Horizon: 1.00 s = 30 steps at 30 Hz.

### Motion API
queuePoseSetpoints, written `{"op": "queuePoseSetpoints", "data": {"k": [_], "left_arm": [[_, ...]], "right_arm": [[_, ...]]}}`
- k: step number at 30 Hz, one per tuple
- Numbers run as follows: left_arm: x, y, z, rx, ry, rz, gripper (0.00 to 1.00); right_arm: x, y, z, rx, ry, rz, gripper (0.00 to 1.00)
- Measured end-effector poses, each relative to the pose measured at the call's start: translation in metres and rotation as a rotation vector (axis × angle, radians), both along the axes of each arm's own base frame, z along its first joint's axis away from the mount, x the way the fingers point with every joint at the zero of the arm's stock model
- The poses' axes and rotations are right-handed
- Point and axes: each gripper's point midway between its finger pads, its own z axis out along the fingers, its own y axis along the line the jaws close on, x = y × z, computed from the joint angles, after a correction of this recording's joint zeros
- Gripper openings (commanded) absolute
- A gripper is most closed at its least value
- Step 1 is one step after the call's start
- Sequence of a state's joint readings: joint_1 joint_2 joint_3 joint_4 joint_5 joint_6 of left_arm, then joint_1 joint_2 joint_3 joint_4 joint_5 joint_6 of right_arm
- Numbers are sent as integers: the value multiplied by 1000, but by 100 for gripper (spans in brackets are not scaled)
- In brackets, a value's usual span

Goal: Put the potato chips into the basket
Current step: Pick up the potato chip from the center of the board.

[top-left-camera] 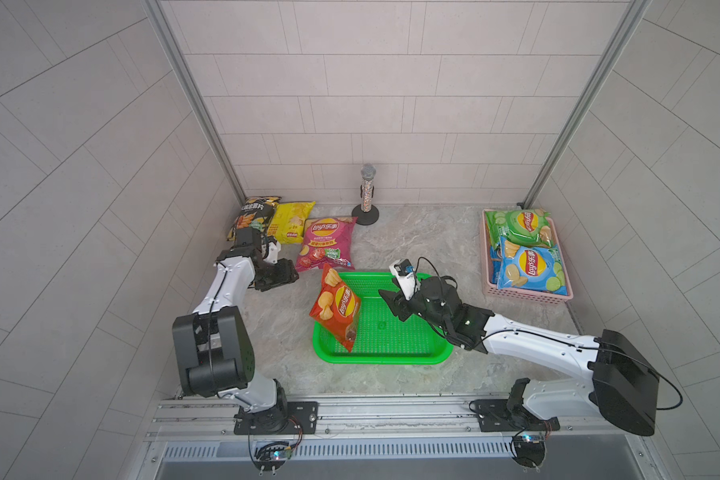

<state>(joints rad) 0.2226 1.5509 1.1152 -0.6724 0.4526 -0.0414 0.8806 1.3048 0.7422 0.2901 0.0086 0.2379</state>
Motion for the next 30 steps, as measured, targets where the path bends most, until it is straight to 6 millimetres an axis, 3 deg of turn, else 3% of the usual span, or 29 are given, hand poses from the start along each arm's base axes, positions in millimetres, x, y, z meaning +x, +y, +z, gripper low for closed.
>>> {"op": "queuePoseSetpoints", "data": {"k": [12,23,30], "left_arm": [[39,4,-53,-164,-7,154,62],[58,-4,-72,-282,17,207,61],[71,-5,-75,-325,21,230,60]], "right_arm": [[1,2,8,32,-24,3,56],[0,1,7,9,-28,8,56],[-1,-1,1,-19,-18,12,56]]}}
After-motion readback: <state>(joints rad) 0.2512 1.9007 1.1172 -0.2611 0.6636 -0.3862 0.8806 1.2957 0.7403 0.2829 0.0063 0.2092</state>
